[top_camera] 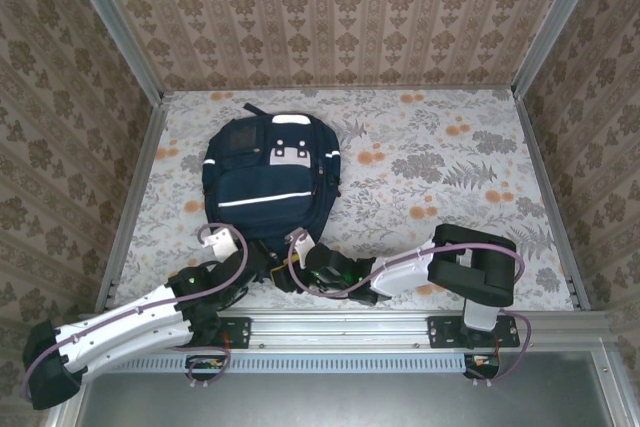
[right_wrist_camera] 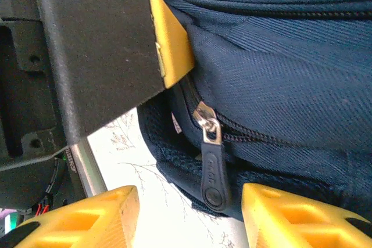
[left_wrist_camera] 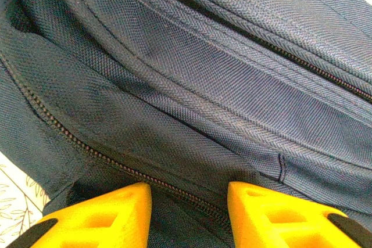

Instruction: Pack the student bag

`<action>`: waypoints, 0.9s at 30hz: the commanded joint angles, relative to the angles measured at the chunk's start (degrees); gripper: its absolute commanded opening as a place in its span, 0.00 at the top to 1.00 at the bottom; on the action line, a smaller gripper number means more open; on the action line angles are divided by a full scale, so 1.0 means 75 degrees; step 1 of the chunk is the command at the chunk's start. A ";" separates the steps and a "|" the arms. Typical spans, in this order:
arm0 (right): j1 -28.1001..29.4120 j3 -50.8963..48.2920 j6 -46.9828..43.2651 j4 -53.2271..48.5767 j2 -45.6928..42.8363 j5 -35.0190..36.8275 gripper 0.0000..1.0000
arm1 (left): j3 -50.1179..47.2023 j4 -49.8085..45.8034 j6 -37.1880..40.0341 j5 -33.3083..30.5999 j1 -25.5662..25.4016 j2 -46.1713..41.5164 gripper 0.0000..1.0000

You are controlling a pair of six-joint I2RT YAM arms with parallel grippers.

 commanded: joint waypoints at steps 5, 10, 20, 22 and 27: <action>-0.0177 0.0373 -0.0114 -0.0045 0.0437 -0.0245 0.50 | -0.0116 0.0170 0.0118 -0.0056 0.0073 -0.0059 0.59; -0.0191 0.0482 -0.0149 -0.0074 0.0546 -0.0251 0.60 | -0.0115 0.0188 0.0129 -0.0055 0.0080 -0.0054 0.59; -0.0189 0.0204 -0.0160 -0.0333 0.0182 0.0179 1.00 | -0.0104 0.0263 0.0153 -0.0092 0.0095 -0.0058 0.59; -0.0151 0.0157 -0.0204 -0.0354 0.0094 0.0252 1.00 | -0.0100 0.0311 0.0165 -0.0059 0.0096 -0.0048 0.58; 0.0076 0.0290 -0.0475 -0.0797 -0.0206 0.0549 1.00 | -0.0091 0.0608 0.0246 0.0042 0.0103 0.0004 0.40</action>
